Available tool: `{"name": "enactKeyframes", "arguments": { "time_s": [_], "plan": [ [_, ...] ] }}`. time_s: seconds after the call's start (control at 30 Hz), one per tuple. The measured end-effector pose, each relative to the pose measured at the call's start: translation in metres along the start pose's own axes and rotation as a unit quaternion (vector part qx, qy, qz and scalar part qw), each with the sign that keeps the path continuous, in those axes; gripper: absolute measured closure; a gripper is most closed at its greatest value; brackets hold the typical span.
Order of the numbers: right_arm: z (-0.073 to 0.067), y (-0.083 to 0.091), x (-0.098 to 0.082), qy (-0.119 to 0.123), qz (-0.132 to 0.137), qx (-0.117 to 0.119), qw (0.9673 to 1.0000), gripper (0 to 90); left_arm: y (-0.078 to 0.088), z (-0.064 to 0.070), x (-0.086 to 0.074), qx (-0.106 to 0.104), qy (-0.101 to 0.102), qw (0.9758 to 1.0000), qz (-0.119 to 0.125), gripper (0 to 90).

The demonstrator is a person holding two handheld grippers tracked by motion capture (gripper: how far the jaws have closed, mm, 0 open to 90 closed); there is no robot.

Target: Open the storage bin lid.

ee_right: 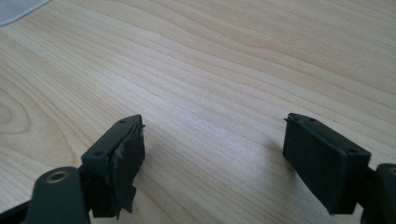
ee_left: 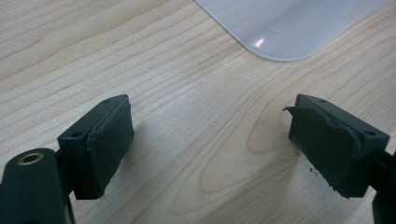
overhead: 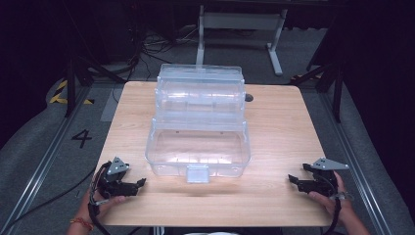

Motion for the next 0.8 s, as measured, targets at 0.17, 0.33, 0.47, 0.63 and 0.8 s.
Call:
{"name": "enactKeyframes", "arguments": {
  "time_s": [0.17, 0.33, 0.47, 0.63, 0.8],
  "plan": [
    [0.0002, -0.0008, 0.0004, 0.003, 0.0, 0.0, 1.0, 20.2, 0.0009, -0.0005, -0.0006, 0.002, -0.003, 1.0, -0.001, 14.5],
    [0.0, -0.0012, 0.001, 0.002, 0.001, 0.001, 1.0, 19.9, 0.0009, -0.0004, -0.0007, 0.002, -0.003, 1.0, -0.002, 14.5],
    [0.0, -0.0011, 0.0009, 0.002, 0.0, 0.002, 1.0, 19.9, 0.001, -0.0004, -0.0008, 0.002, -0.002, 1.0, -0.002, 14.4],
    [0.0, -0.0017, 0.0014, 0.003, 0.001, 0.002, 1.0, 19.7, 0.0009, -0.0004, -0.0007, 0.002, -0.002, 1.0, -0.002, 14.4],
    [0.0, -0.0021, 0.0018, 0.006, 0.0, 0.003, 1.0, 19.6, 0.001, -0.0005, -0.0008, 0.002, -0.002, 1.0, -0.002, 14.5]
  ]
}}
Point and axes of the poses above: each handheld gripper's, and its own axes: y roughly backward along the jaws, x roughly out of its top, z roughly to its right, the point moved 8 cm from there along -y, roughly forward along the jaws, and after that the axes turned 1 degree about -z, right-handed, at the moved point
